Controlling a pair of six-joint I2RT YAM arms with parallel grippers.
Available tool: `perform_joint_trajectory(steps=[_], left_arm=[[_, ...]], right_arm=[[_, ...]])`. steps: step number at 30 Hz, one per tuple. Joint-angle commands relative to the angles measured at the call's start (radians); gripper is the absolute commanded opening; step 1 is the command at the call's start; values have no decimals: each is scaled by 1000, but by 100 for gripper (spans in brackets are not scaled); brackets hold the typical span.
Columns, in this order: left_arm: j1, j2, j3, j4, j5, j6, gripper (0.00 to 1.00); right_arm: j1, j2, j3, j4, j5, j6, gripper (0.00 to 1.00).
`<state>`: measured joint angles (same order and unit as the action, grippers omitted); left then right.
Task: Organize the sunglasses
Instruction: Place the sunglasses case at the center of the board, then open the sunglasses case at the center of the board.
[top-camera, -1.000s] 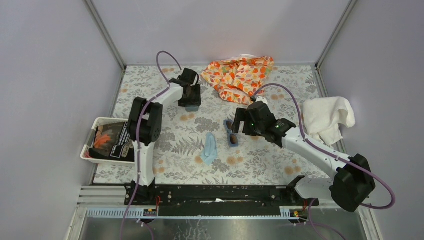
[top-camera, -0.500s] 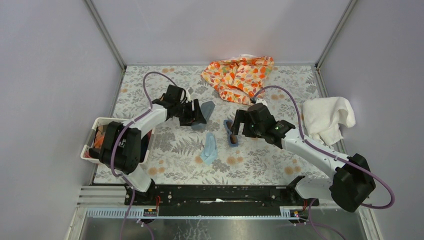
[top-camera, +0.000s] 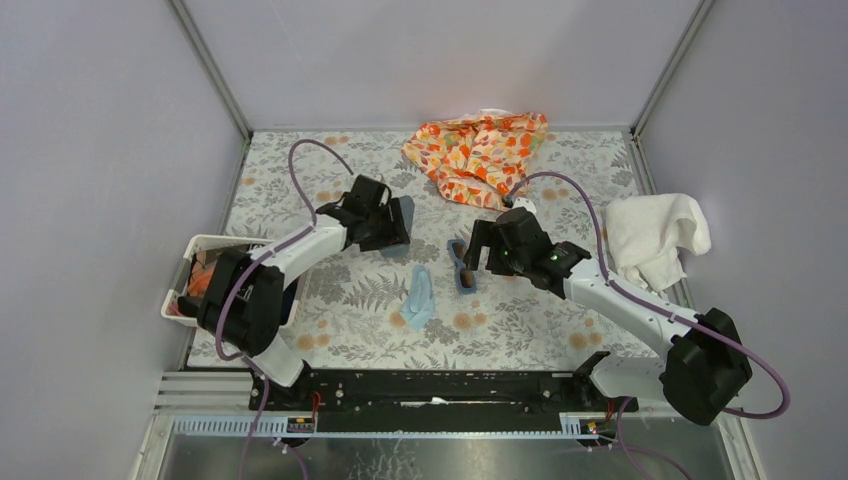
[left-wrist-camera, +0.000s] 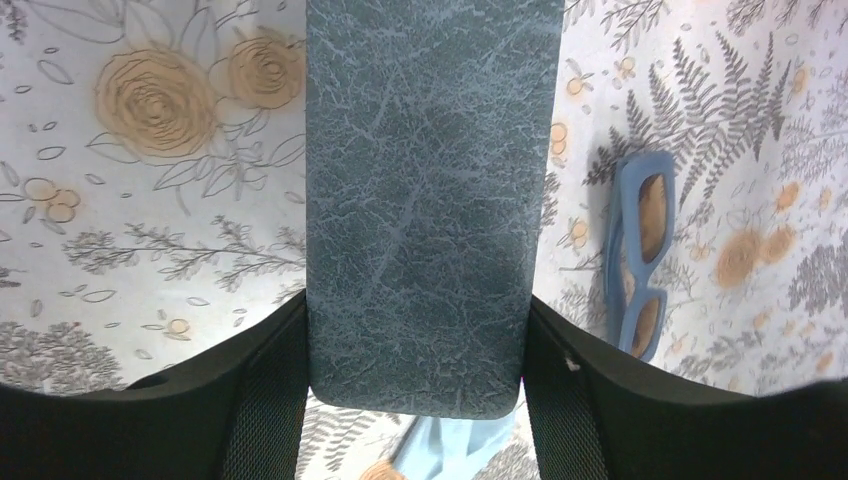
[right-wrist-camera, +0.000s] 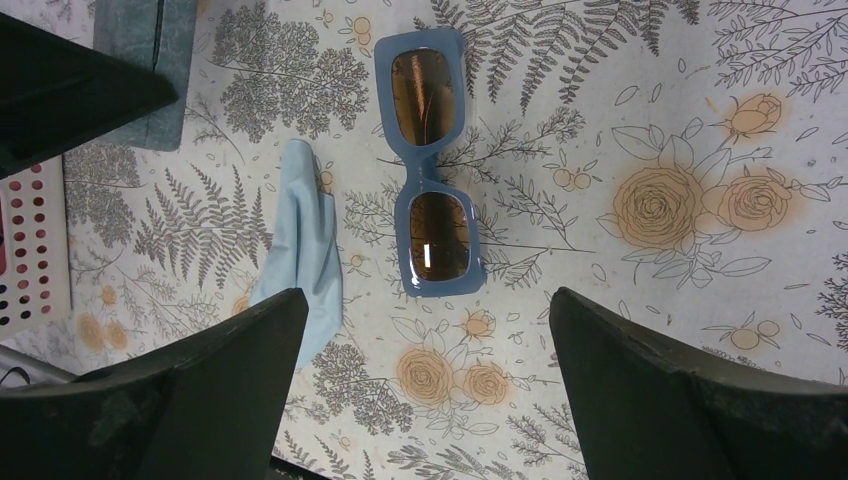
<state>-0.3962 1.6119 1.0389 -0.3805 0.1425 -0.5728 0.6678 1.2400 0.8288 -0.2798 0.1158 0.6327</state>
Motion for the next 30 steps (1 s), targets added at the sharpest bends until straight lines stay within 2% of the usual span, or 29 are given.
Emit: perform_joint_trajectory(steps=[1,3,7,8,12,17,21,23,25,30], left_arm=[[-90,46,58,54,-257,-139,47],[-117,109,98,61,-273,-185,53],[-154,262,288,-13,-182,-203,96],[-169,270,327,-39,-192,-194,98],[-176,182,340,-55,-164,-190,99],[-89,-42,205,-74,-108,-189,99],[60,-222,36,-91,-23,-211,99],[124,-290,0,-135,-28,-204,99],[152,-354,-21,-197,-72,-209,99],[174,-439,-79,-207,-94,-241,99]], right_arm=[[6,1,18,2,32,-22,100],[6,9,25,-1,39,-22,100],[6,22,41,-18,42,-21,100],[6,22,46,-26,42,-22,100],[6,10,53,-42,60,-28,100],[22,61,115,-47,89,-28,100],[109,243,307,-155,215,5,100],[151,354,448,-200,257,21,100],[179,463,560,-232,282,40,100],[188,734,842,-353,355,82,100]])
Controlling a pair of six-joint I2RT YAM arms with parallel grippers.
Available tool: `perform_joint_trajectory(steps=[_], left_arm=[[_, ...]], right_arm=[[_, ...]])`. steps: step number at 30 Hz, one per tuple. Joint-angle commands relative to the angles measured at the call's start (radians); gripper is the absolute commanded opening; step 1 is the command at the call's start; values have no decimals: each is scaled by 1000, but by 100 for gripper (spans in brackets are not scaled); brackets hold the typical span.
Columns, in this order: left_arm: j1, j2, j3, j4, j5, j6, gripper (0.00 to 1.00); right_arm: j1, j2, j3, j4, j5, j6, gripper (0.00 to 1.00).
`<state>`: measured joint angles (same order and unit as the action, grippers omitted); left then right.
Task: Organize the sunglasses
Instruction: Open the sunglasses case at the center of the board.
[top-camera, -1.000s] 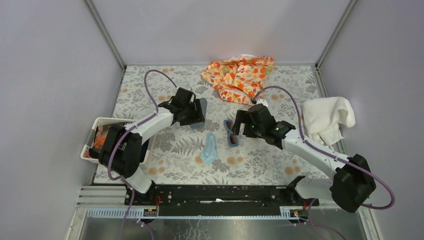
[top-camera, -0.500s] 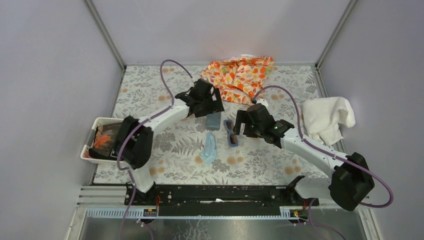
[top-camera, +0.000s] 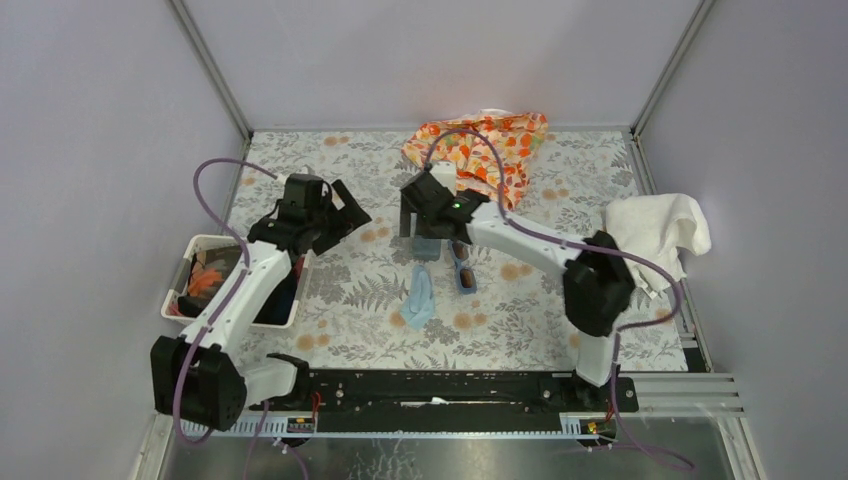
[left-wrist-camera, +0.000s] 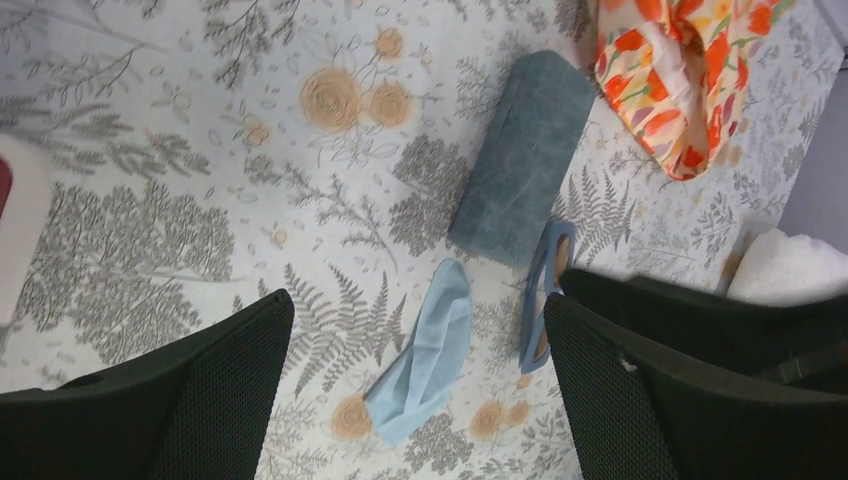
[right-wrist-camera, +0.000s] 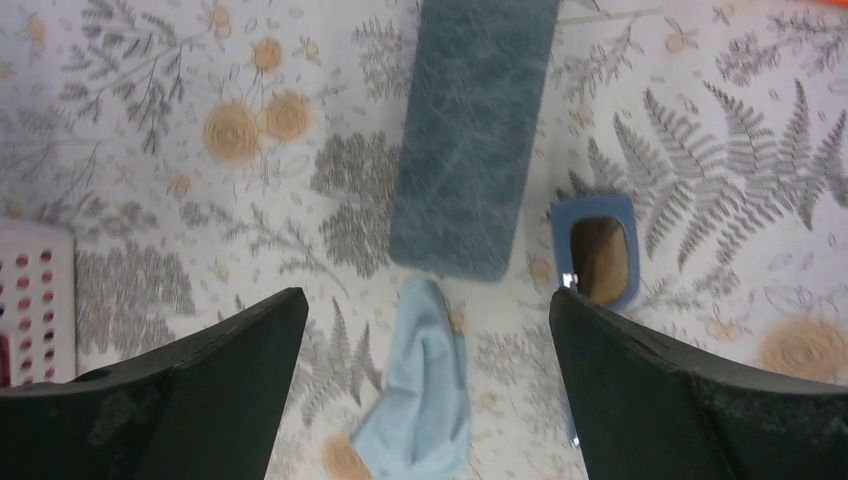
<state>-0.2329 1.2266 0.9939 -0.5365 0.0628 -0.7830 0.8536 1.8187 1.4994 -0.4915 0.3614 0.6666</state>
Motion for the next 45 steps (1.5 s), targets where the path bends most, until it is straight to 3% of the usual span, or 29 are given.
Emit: perform_joint_trajectory(steps=[1,8,14,19,27,33,35,39,45], left_arm=[[10,-65,-40,-48,-27,-24,99],[12,-125,-78,-40,-137,7,99],[38,-60,-54,-76,-38,34,99],[40,-41,-66,-60,19,42,99],[40,-57,-91,-49,15,35,99],[41,-58,-97,-42,21,31,99],[43,-59,-98,-39,25,31,99],[48,-57,-99,-14,75,44,99],[78,-109,-100,85,202,65,99]], right_arm=[[2,199,218,-162,124,48,100],[0,398,415,-263,186,50,100],[0,456,437,-266,190,61,100],[-12,482,411,-219,143,59,99],[-29,462,354,-120,88,26,86],[-43,442,298,-61,17,25,85],[-46,431,280,-47,14,19,77],[-49,353,215,41,-56,-43,46],[-111,31,-109,361,-402,-126,43]])
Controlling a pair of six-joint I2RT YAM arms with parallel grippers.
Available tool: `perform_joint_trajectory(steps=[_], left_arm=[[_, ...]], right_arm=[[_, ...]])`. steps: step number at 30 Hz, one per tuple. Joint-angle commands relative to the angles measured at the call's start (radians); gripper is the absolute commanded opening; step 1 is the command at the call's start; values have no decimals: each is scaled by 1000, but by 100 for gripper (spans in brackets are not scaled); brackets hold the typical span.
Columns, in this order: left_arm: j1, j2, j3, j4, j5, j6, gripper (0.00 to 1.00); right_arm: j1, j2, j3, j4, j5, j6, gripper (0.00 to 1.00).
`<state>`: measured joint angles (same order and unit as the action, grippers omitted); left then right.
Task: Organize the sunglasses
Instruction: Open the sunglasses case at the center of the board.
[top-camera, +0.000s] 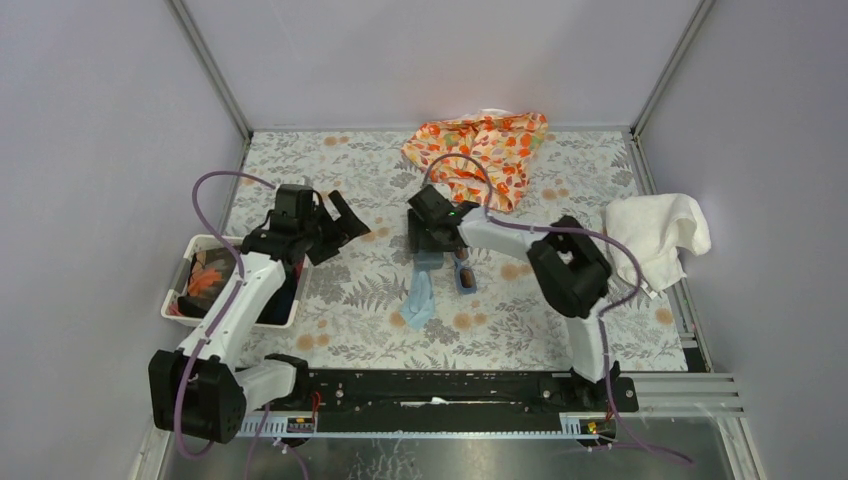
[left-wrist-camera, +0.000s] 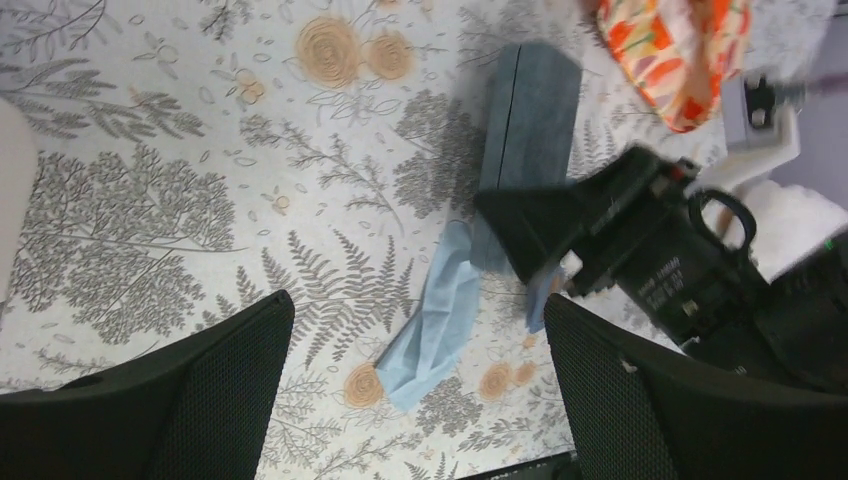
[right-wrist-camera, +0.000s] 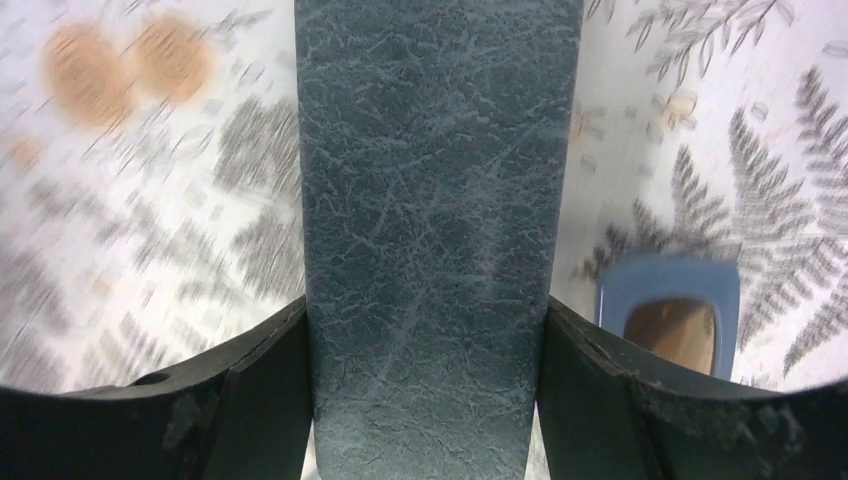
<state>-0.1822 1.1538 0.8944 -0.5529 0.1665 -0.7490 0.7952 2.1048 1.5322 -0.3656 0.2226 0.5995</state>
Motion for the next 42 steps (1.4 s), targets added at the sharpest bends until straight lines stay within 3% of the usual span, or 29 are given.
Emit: perform_joint_trajectory(steps=[1,5,8,12,16,19,23,30,36,42], left_arm=[[39,-31,4,112,125,34,99],[65,-20,-35,258,317,-7,99],[66,-21,-108,461,416,-89,99],[66,-39,-240,791,511,-223,99],[63,35,-259,994,688,-298,99],[64,51,-345,1259,704,-431,99],[58,109,-344,1313,725,-477,99],[49,175,-334,1512,732,-599,99],[-8,232,-284,1547,729,-601,99],[-36,273,-260,1561,719,-589,99]], right_arm=[[-79,-306,-204,295,-352,-52,43],[-185,-478,-393,507,-687,17,44],[-237,-564,-494,620,-828,84,44],[-273,-606,-613,840,-963,244,45],[-284,-576,-700,1131,-1045,447,45],[-284,-531,-718,1275,-1062,536,44],[-283,-498,-720,1382,-1073,617,44],[-282,-478,-707,1412,-1087,664,45],[-271,-447,-727,1514,-1083,734,45],[-258,-436,-712,1508,-1093,736,45]])
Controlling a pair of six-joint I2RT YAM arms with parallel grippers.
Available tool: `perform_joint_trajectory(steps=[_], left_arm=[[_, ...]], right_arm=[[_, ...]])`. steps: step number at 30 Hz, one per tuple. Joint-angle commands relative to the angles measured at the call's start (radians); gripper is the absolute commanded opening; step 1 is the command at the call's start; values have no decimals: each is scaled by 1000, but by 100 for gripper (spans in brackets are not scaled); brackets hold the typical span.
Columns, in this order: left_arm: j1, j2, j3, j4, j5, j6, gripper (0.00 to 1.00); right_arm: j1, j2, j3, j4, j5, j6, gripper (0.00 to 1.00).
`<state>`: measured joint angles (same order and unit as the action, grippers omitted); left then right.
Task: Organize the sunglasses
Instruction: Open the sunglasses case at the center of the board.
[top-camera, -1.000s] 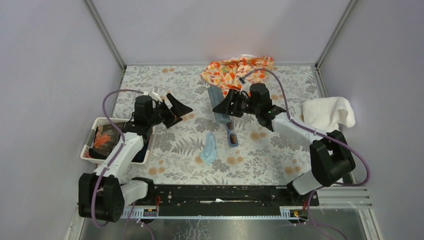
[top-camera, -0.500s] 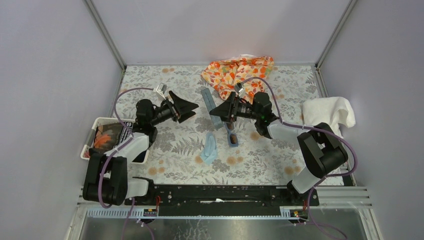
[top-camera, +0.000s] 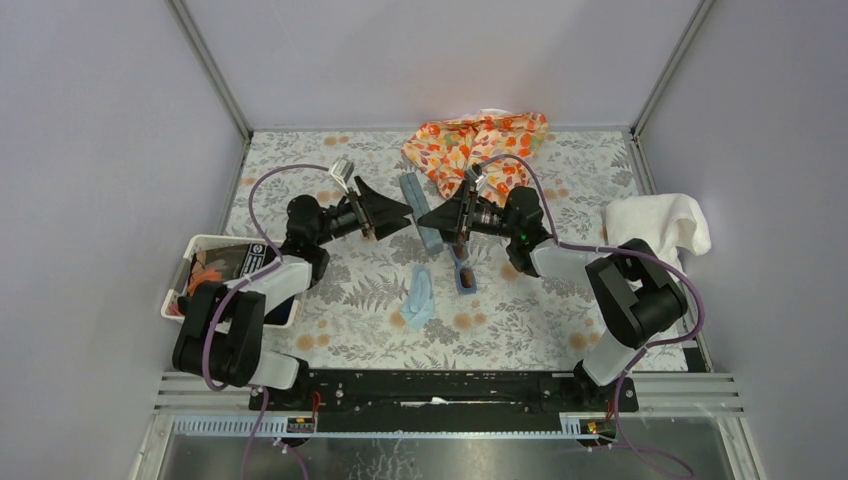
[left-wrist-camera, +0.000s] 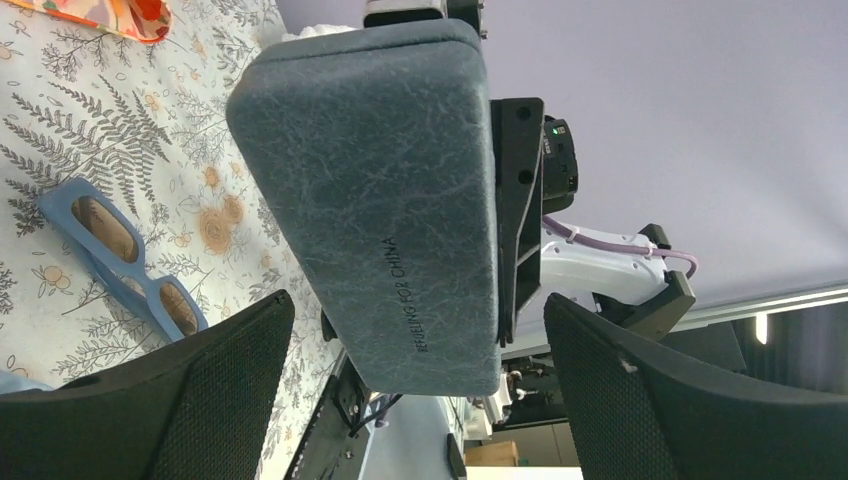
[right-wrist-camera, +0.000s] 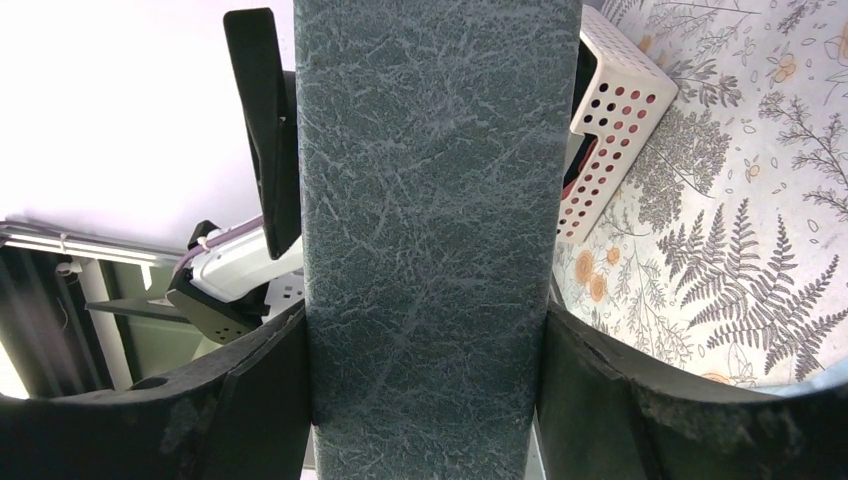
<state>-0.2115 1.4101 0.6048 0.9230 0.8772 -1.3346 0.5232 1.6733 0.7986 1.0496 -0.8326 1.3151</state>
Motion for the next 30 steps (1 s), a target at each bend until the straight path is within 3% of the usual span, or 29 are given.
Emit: perform_joint_trajectory(steps=[1,15,22,24,26,30], left_arm=[[-7,20,31,91,8,-7,99],[-9,89,59,160,1,-57,98],[-9,56,49,96,-21,-31,67],[-9,41,50,68,-25,-14,74],[-9,27,52,42,-24,-2,95],[-9,17,50,33,-22,5,98]], right_arm=[[15,-5,24,89,-40,19,45],[60,1,11,92,-31,14,45],[60,36,-10,199,-22,109,45],[60,66,-17,279,-18,168,44],[60,89,-23,342,-16,212,44],[60,108,-31,385,-10,237,43]])
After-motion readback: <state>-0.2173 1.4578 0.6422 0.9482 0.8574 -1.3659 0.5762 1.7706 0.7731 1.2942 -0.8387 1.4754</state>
